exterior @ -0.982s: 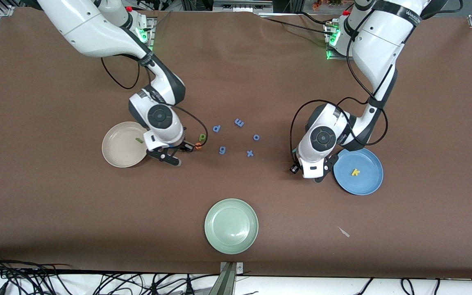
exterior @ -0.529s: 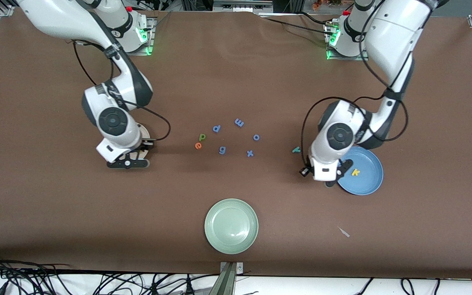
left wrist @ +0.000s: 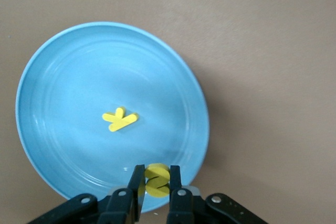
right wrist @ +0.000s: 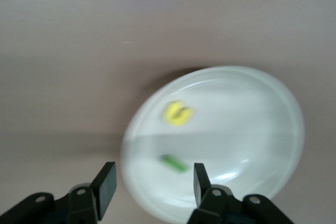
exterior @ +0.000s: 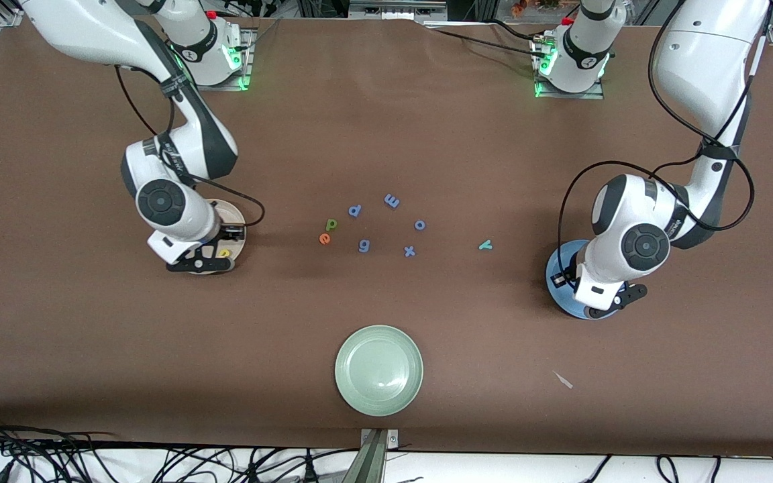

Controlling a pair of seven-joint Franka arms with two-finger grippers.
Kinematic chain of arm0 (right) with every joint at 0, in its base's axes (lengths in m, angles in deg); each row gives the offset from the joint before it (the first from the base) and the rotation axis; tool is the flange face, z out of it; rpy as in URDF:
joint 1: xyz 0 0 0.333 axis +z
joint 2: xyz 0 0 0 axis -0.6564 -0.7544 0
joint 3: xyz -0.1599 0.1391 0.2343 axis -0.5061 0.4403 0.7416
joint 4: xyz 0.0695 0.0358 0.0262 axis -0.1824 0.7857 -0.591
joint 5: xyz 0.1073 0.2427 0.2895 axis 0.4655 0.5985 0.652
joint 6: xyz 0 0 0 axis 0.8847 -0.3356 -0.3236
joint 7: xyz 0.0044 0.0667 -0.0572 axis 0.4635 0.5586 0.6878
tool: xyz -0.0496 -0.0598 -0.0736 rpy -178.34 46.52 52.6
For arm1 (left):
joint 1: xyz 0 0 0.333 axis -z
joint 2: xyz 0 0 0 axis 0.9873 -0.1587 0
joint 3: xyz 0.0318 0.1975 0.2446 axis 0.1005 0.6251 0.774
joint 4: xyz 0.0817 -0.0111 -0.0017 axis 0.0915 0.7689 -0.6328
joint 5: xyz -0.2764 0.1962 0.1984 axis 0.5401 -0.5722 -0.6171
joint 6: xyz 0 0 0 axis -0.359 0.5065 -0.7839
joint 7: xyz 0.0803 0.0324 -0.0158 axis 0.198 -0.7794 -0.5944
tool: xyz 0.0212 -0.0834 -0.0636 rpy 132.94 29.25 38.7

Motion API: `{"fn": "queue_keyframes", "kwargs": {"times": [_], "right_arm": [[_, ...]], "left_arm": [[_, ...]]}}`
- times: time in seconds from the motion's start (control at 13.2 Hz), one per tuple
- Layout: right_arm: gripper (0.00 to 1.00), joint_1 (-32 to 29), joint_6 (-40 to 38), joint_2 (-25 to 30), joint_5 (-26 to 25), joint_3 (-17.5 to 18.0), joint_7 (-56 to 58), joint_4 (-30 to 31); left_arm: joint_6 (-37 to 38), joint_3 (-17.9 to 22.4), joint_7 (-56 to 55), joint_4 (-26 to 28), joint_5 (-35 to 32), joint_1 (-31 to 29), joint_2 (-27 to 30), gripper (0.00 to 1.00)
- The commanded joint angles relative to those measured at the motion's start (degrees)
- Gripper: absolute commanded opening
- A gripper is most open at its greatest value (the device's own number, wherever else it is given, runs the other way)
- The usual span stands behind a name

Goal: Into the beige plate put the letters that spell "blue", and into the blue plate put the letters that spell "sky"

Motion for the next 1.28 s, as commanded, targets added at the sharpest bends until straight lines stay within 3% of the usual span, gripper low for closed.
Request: {"fn": "queue_keyframes", "kwargs": {"times": [0.0, 0.3, 0.68, 0.91, 1.06, 1.21], "right_arm": [[0.68, 1.88, 0.6, -2.57, 1.2, 5.27, -15.4, -3.32], [0.68, 8.47, 8.05, -9.43, -0.28, 5.46, -28.87, -7.03], [0.68, 11.12, 14.05, -14.53, -9.94, 5.46, -39.7, -6.85], [0.65, 11.12, 14.75, -14.8, -10.22, 5.46, -39.7, -6.5], [0.54, 11.12, 14.84, -15.07, -10.4, 5.46, -39.7, -6.33], [0.39, 11.03, 14.75, -15.07, -10.57, 5.46, -39.62, -6.24]], "left_arm": [[0.6, -0.4, 0.92, -0.17, 0.06, 0.3, -0.11, 0.99], [1.03, -3.46, -2.74, -0.26, 0.94, 1.35, 1.21, 1.0], [0.69, -9.27, -31.02, 0.96, 0.86, 1.88, 1.04, 0.99], [-1.67, -10.95, -41.08, 5.51, 0.77, 1.88, 1.39, 0.99], [-11.4, -11.04, -45.63, 12.88, 0.77, 1.96, 3.67, 0.99], [-14.08, -11.65, -50.04, 15.9, 0.59, 1.97, 4.55, 0.99]]}}
